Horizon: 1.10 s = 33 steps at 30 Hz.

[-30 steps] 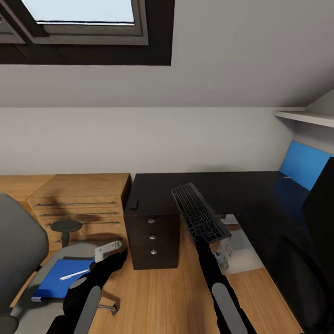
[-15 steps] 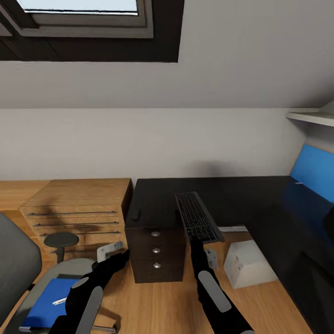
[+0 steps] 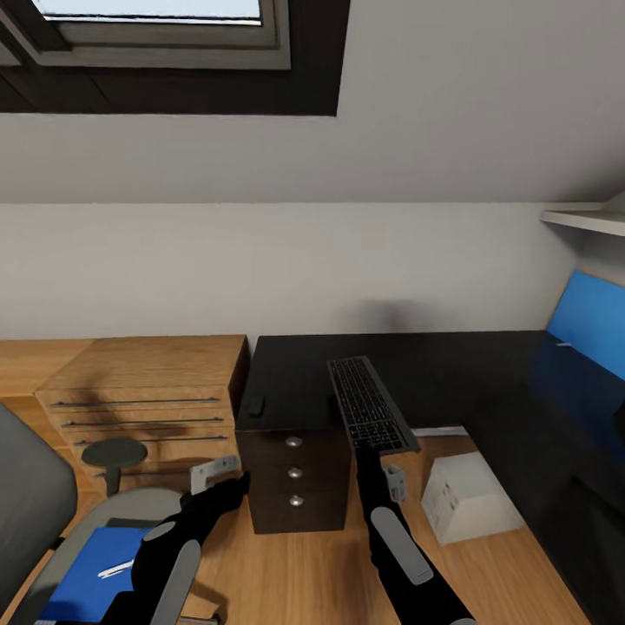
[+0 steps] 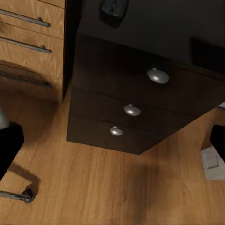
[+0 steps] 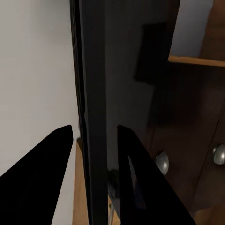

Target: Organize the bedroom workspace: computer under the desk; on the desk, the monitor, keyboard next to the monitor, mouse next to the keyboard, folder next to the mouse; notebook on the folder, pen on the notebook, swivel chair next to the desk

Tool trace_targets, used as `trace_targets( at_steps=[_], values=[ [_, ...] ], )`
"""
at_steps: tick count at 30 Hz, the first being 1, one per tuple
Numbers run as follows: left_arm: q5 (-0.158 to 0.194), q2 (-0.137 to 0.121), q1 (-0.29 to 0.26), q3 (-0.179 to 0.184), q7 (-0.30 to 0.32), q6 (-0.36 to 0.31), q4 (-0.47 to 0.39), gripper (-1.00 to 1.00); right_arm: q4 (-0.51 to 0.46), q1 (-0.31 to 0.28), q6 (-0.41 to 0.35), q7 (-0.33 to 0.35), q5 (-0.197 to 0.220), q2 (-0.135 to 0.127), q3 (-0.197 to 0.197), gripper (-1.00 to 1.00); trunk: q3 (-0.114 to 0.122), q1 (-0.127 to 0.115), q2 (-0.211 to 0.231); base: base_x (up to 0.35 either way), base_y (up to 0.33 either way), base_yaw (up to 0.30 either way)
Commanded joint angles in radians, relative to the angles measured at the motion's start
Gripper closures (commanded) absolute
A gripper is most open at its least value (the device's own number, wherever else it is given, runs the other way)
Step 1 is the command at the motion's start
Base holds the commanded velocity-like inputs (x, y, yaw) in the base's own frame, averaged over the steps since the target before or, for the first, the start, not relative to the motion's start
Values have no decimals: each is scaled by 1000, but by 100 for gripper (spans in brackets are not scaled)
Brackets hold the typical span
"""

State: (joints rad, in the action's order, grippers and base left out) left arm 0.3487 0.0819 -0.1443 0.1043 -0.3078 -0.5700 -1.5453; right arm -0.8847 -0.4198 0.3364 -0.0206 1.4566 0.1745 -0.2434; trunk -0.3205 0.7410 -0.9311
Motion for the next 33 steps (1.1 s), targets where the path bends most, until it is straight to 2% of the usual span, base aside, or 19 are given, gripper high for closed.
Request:
trace_targets(
  at_steps=[1, 8, 14, 26, 33],
  values=[
    [10, 0, -1, 1, -9, -2, 0, -100, -1, -1, 6, -3, 5, 0, -2, 100, -1, 0, -1, 206, 0, 0],
    [10, 0, -1, 2, -8, -1, 2, -100, 0, 0, 6, -4, 5, 0, -2, 100, -1, 0, -1, 276, 18, 0],
    [10, -1, -1, 1, -8, -1, 2, -100, 2, -1, 6, -4, 5, 0, -2, 100, -1, 0, -1, 233, 177, 0],
    [12, 3, -1, 2, -8, -3, -20, -100, 5, -1, 6, -8, 6, 0, -1, 100, -1, 0, -1, 32, 49, 0],
    [12, 5, -1, 2, -9, -4, -24, -100, 10, -1, 3, -8, 7, 0, -1, 100, -23, 27, -50, 0, 1, 0]
  ],
)
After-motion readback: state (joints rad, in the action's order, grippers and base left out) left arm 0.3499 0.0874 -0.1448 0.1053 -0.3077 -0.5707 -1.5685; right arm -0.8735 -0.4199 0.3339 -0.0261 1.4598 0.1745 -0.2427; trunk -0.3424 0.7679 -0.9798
